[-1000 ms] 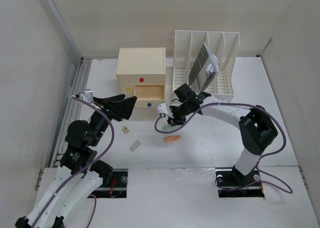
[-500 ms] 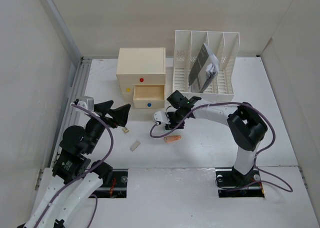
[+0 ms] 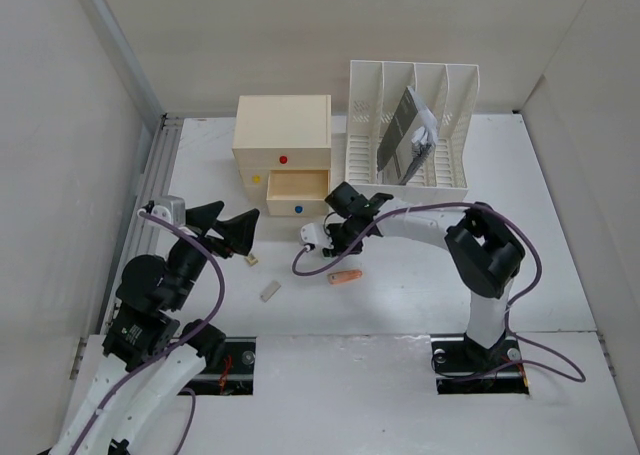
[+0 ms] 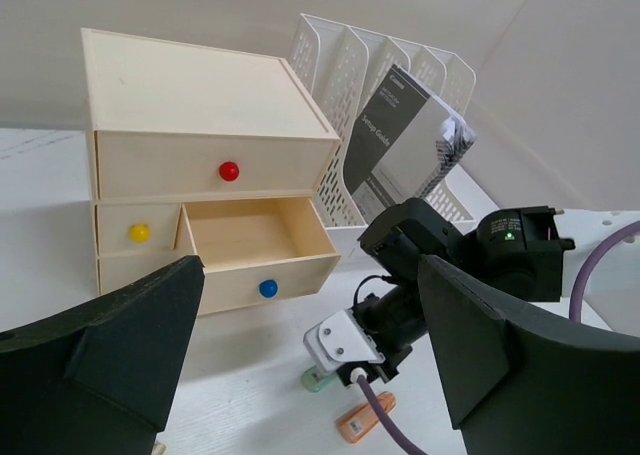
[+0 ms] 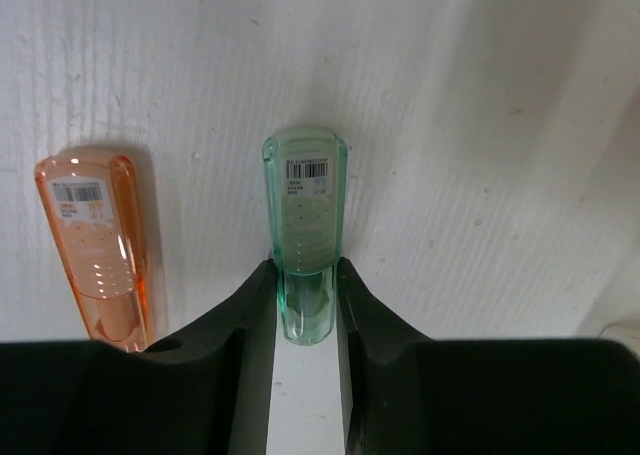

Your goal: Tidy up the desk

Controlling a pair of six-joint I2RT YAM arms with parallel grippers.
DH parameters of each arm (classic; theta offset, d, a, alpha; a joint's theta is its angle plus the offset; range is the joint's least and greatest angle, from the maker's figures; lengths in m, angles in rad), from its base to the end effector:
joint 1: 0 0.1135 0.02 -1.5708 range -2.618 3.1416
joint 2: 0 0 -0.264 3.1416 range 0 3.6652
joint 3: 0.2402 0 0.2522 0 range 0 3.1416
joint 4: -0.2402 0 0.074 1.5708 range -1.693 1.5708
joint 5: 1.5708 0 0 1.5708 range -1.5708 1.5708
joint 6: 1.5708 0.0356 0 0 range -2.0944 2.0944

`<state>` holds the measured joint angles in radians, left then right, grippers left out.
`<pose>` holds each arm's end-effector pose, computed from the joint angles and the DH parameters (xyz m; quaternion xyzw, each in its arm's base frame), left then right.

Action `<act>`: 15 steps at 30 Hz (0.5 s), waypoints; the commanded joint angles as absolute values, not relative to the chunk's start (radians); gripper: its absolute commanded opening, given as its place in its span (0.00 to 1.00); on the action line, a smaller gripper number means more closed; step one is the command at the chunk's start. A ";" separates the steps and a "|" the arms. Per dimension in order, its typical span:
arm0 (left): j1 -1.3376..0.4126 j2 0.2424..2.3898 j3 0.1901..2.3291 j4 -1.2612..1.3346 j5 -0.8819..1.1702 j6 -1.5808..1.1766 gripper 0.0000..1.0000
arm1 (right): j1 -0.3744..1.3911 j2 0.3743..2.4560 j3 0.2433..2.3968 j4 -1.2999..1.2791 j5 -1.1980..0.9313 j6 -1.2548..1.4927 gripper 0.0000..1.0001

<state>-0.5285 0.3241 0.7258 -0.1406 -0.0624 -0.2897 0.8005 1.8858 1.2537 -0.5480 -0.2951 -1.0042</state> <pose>0.0681 -0.0372 0.3768 0.0480 0.6074 -0.2979 0.7349 0.2544 0.2771 0.1683 -0.7792 0.5790 0.1239 0.2057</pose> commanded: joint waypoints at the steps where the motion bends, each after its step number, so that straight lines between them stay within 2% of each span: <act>1: -0.531 0.307 0.718 -0.112 -0.072 -0.275 0.86 | 0.816 1.856 1.310 -0.569 -0.366 -1.003 0.10; 9: -0.531 0.307 0.718 -0.112 -0.081 -0.275 0.86 | 0.825 1.755 1.459 -0.627 -0.558 -1.003 0.08; 15: -0.531 0.307 0.709 -0.112 -0.091 -0.284 0.87 | 0.825 1.744 1.584 -0.583 -0.589 -0.954 0.08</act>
